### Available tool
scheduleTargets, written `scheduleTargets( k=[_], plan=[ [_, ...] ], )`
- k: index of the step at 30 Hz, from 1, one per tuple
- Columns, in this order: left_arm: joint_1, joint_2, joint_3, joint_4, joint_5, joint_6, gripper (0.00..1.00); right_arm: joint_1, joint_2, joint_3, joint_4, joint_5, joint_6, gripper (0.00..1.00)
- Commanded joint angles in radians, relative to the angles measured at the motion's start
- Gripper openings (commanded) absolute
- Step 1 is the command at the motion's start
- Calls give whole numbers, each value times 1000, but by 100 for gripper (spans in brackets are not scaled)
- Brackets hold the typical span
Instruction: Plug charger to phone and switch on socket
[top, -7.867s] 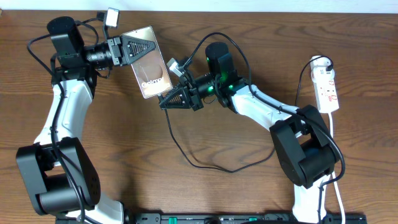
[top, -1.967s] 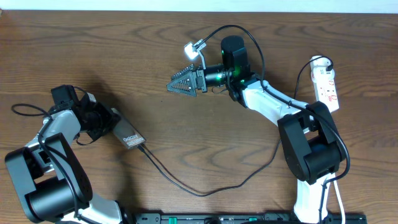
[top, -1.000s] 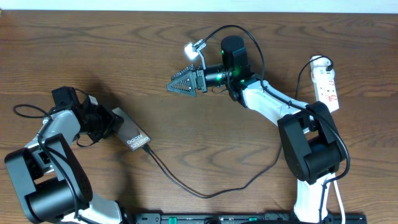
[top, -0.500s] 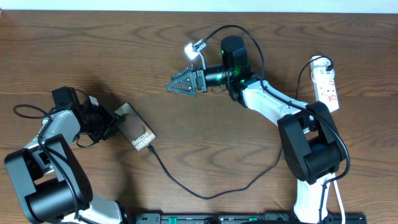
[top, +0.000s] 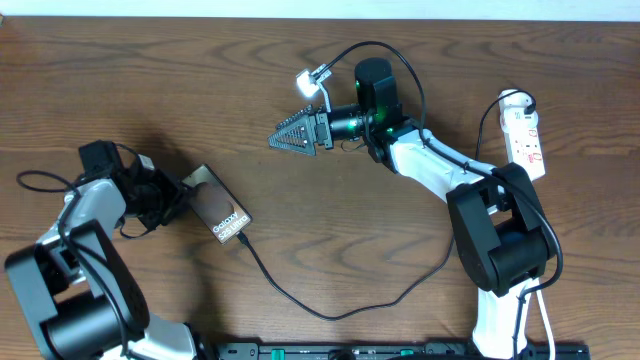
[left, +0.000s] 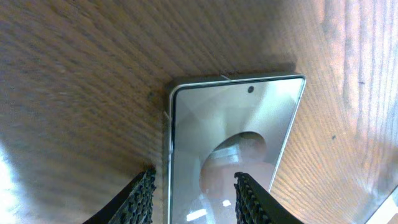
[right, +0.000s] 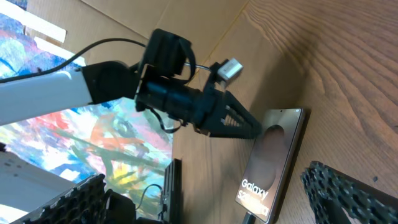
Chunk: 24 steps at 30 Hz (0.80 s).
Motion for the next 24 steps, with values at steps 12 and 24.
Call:
scheduleTargets(
  k=[12, 24],
  plan=[
    [7, -500, 3, -43, 5, 36, 84, -6, 1, 17, -231, 177, 8, 99],
    [-19, -567, 3, -40, 100, 50, 91, -43, -204, 247, -1122, 885, -221, 99]
  ],
)
